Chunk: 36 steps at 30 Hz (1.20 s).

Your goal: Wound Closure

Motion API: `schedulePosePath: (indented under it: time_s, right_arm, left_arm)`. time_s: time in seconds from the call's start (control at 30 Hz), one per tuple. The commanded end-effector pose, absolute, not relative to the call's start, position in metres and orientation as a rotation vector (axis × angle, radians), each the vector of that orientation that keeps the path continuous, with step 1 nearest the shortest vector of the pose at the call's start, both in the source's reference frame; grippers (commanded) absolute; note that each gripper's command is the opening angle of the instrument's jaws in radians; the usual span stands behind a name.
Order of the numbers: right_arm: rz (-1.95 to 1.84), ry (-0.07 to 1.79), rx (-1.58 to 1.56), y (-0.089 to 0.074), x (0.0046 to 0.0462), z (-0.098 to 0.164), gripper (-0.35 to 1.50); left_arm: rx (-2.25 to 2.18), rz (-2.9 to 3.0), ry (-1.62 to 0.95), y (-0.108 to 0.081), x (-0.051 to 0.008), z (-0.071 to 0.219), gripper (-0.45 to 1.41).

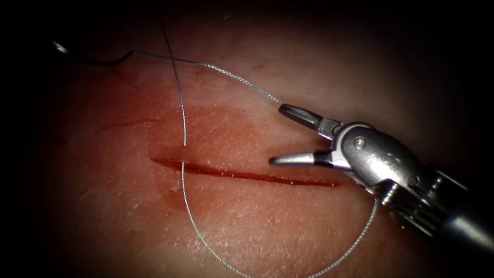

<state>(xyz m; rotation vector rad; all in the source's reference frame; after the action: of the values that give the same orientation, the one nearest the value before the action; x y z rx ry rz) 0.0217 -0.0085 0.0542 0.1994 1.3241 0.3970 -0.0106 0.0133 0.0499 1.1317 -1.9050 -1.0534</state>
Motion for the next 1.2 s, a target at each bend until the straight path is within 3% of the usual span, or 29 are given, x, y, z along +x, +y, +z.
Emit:
schedulePosePath:
  time_s: [0.03, 0.07, 0.1, 0.27, 0.4, 0.43, 0.47, 0.67, 0.83, 0.9, 0.93, 1.13, 1.17, 1.2]
  right_arm:
    - [0.387, 1.339, 0.231, -0.009, 0.0246, 0.054, 0.52]
    - [0.387, 1.345, 0.262, -0.010, 0.0259, 0.054, 0.20]
    - [0.418, 1.346, 0.323, -0.010, 0.0276, 0.053, -0.35]
    - [0.712, 1.249, 0.365, -0.012, 0.0315, 0.053, -0.27]
    - [0.729, 1.112, 0.313, -0.012, 0.0319, 0.055, -0.28]
    - [0.764, 1.015, 0.294, -0.012, 0.0320, 0.057, 0.19]
    - [0.776, 0.957, 0.280, -0.012, 0.0321, 0.058, 0.84]
    - [0.784, 0.960, 0.292, -0.015, 0.0327, 0.061, 0.89]
    - [0.806, 0.958, 0.328, -0.015, 0.0332, 0.061, 0.84]
    - [0.806, 0.956, 0.348, -0.016, 0.0336, 0.061, 0.59]
    - [0.806, 0.956, 0.348, -0.016, 0.0336, 0.061, 0.59]
    - [0.805, 0.957, 0.357, -0.016, 0.0344, 0.062, 0.10]
    - [0.804, 0.948, 0.355, -0.016, 0.0345, 0.062, -0.13]
    - [0.803, 0.939, 0.353, -0.016, 0.0346, 0.062, -0.18]
  left_arm:
    - [1.126, -1.045, -1.915, 0.014, -0.0109, 0.049, -0.45]
    - [1.124, -1.045, -1.915, 0.014, -0.0110, 0.049, -0.45]
    - [1.123, -1.045, -1.915, 0.014, -0.0110, 0.049, -0.45]
    - [1.123, -1.045, -1.916, 0.014, -0.0111, 0.049, -0.45]
    - [1.122, -1.046, -1.916, 0.014, -0.0111, 0.049, -0.45]
    - [1.122, -1.046, -1.916, 0.014, -0.0111, 0.049, -0.45]
    - [1.121, -1.046, -1.916, 0.014, -0.0112, 0.049, -0.45]
    - [1.117, -1.046, -1.917, 0.014, -0.0114, 0.049, -0.45]
    - [1.117, -1.045, -1.917, 0.014, -0.0114, 0.049, -0.45]
    - [1.117, -1.045, -1.917, 0.014, -0.0114, 0.049, -0.45]
    - [1.117, -1.045, -1.917, 0.014, -0.0114, 0.049, -0.45]
    - [1.117, -1.045, -1.917, 0.014, -0.0114, 0.049, -0.45]
    - [1.117, -1.045, -1.917, 0.014, -0.0114, 0.049, -0.45]
    - [1.117, -1.045, -1.917, 0.014, -0.0114, 0.049, -0.45]
